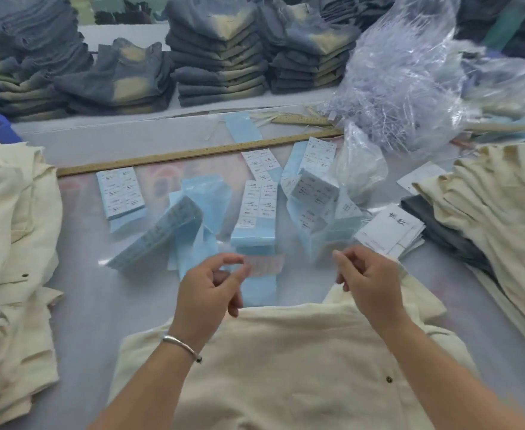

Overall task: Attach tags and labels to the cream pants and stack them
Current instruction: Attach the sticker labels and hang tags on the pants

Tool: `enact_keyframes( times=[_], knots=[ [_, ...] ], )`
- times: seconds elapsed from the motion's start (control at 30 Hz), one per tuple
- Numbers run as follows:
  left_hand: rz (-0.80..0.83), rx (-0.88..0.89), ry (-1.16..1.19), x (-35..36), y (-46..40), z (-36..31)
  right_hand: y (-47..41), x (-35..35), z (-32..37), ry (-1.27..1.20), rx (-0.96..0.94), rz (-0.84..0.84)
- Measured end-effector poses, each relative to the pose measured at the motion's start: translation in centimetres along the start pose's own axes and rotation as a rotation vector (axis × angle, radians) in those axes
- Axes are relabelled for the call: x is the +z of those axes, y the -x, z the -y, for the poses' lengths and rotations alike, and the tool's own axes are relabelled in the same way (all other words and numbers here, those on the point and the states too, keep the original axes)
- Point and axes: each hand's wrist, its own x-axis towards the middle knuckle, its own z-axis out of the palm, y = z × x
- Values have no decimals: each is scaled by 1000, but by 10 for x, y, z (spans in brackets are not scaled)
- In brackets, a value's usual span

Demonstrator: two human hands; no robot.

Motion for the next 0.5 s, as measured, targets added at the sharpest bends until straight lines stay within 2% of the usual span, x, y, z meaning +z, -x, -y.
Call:
enact_keyframes(
  times=[0.1, 0.17, 0.33, 0.5],
  knots=[
    [55, -147, 132, 42, 24, 5, -20, -59, -42, 181, 133, -197],
    [56, -193, 199, 67, 34, 4, -37, -79, -64, 326, 136, -218],
    [18, -211, 293, 123, 46, -9, -69, -69, -91, 537, 62, 128],
    [-9, -176, 284, 162, 41, -20, -91, -55, -95, 764, -82, 325]
  ],
)
